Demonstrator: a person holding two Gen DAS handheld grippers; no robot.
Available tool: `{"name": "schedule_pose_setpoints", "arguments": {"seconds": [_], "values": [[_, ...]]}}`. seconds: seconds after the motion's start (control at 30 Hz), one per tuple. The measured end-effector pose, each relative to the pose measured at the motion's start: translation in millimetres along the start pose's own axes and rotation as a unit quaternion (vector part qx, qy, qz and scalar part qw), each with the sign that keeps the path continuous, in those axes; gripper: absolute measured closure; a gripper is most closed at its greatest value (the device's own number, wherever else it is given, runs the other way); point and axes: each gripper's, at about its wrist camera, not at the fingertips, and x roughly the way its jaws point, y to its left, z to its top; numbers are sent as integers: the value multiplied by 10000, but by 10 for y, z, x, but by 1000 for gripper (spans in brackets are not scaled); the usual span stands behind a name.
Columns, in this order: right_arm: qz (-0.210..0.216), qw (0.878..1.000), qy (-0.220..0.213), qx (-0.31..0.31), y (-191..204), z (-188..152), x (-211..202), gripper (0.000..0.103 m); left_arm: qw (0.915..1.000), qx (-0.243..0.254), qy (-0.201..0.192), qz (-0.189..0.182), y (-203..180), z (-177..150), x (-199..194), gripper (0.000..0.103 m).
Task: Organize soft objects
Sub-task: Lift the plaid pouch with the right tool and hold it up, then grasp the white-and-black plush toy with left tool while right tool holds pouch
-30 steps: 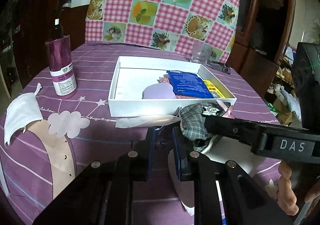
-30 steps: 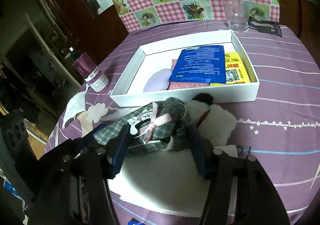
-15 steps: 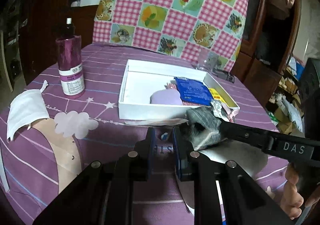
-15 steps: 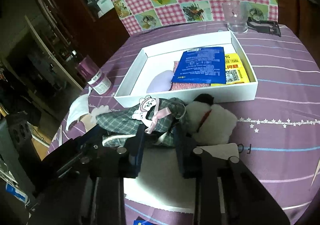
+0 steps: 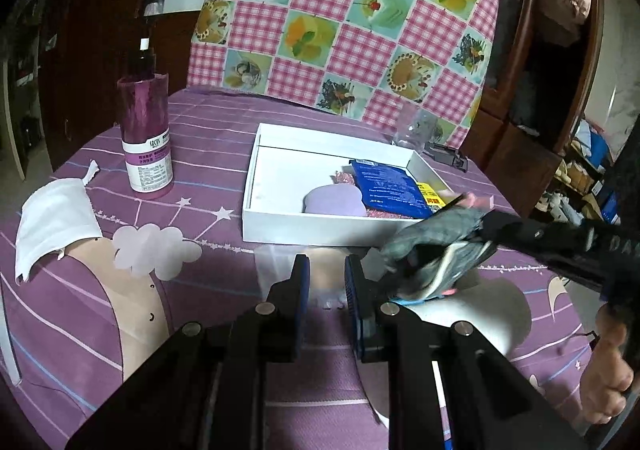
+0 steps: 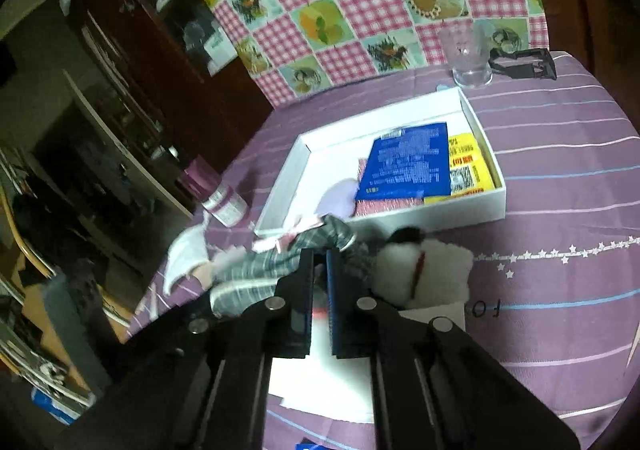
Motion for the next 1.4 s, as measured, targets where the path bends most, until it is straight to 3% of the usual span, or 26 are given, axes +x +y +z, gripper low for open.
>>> {"name": "schedule_pose_setpoints", "arguments": {"seconds": [0.37,0.67,0.73,0.8,0.83,1.03,1.4], "values": [[186,9990,-354,196,-14,45,-164,96,10000,-32,-65,-48,9,10,-29,83],[281,9941,-990,336,-34,118,-512,97,9997,62,-96,-218,-51,14,-71,82],[275,9927,-1119,364,-51,132,-599,97,9994,106,-81,-318,-69,20,-82,74],[200,9912,-1251,382,-83,145,-699,97,9989,121,-31,-444,-88,30,-80,53],[129,9906,-1307,378,-103,149,-744,97,9985,125,7,-531,-101,39,-79,50],[-443,9875,-1457,405,-304,150,-837,97,9964,15,364,-763,-236,240,0,49],[-946,9815,-1502,721,-668,153,-805,97,9913,247,1110,-668,-776,414,482,49]]}}
